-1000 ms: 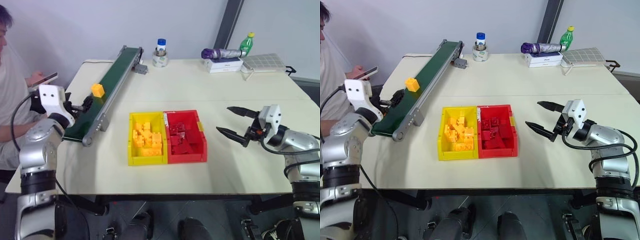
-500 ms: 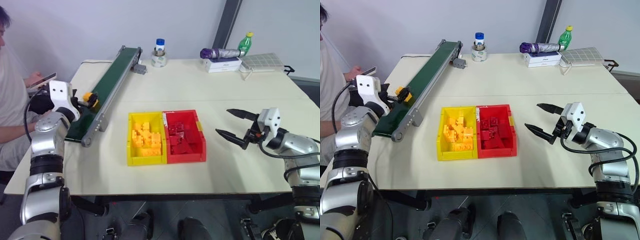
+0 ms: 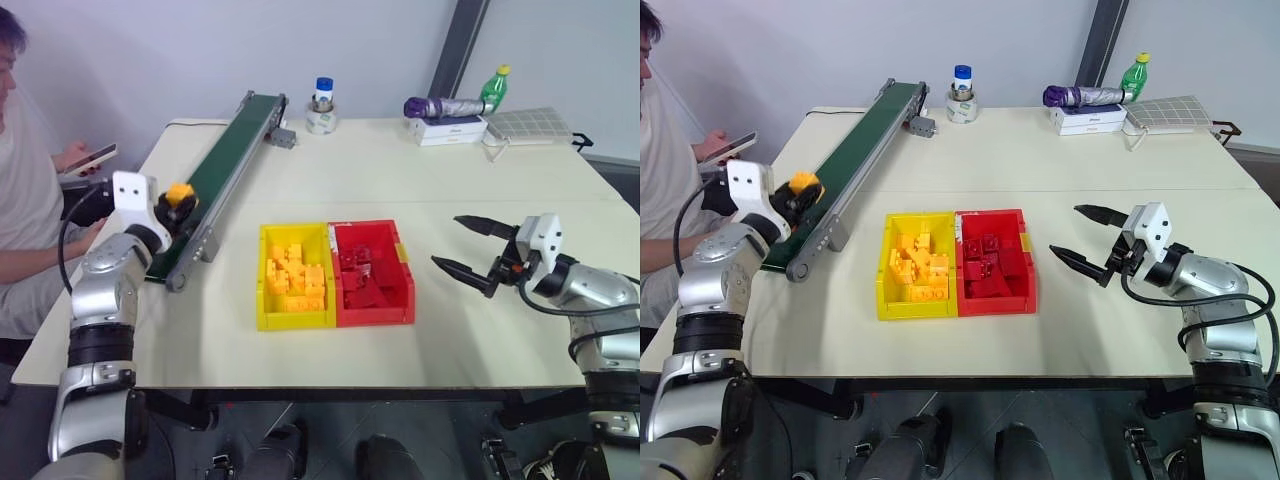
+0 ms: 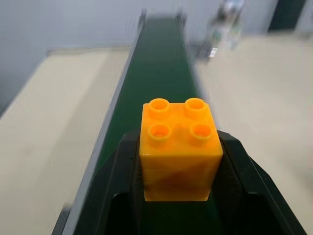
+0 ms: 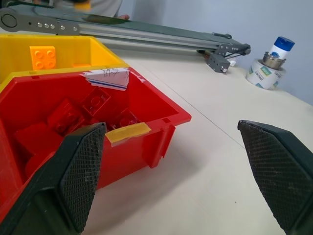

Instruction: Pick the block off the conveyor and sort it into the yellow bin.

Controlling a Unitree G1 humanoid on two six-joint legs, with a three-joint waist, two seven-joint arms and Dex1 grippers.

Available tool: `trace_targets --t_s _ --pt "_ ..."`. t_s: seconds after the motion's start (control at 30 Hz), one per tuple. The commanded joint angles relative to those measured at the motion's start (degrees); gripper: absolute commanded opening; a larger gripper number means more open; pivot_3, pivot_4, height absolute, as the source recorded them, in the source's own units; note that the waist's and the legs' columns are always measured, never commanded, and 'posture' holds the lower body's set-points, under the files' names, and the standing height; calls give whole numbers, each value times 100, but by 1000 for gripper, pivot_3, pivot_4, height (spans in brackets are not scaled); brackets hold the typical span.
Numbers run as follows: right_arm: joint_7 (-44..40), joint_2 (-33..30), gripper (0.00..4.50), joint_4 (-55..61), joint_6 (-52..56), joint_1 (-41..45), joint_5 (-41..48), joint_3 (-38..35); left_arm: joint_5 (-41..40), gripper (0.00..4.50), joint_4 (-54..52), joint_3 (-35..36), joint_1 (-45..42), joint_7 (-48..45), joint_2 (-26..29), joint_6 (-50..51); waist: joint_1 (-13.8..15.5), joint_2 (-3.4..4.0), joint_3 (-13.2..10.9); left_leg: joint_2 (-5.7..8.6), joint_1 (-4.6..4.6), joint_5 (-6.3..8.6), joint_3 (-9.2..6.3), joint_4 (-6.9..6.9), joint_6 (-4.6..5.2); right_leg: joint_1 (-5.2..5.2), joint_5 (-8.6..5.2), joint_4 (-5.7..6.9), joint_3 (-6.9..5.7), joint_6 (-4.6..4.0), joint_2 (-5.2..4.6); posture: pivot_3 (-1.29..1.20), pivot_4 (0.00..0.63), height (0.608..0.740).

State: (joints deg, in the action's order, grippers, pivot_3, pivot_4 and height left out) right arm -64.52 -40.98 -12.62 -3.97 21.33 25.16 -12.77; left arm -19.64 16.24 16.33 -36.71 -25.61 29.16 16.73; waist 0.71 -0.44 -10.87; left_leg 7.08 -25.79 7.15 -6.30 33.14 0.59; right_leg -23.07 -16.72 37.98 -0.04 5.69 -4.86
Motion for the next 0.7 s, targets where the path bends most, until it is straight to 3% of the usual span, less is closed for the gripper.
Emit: trace_targets --t_s 0.03,0.2,0.53,0.7 --pt "-2 -68 4500 97 -42 126 88 -148 -484 1341 -971 -3 -20 -341 -91 92 -7 0 0 0 0 0 0 0 0 0 0 0 0 0 0 0 150 740" --pt "1 -69 4500 73 -40 173 75 -132 -676 1341 -2365 -1229 673 -1562 -114 361 -21 4 2 0 12 0 4 -3 0 9 0 0 4 -1 1 0 150 740" --pt "134 -28 4500 265 -13 16 95 -163 -383 1341 -1949 -1505 573 -1917 -98 171 -29 3 1 -5 25 0 1 -4 0 22 -11 -5 4 -30 4 0 150 740" --pt "152 -42 4500 284 -8 -17 109 -166 -407 3758 -1968 -1539 638 -2139 -83 144 -16 3 1 -4 21 0 1 -4 0 20 -10 -8 4 -29 4 0 150 740"
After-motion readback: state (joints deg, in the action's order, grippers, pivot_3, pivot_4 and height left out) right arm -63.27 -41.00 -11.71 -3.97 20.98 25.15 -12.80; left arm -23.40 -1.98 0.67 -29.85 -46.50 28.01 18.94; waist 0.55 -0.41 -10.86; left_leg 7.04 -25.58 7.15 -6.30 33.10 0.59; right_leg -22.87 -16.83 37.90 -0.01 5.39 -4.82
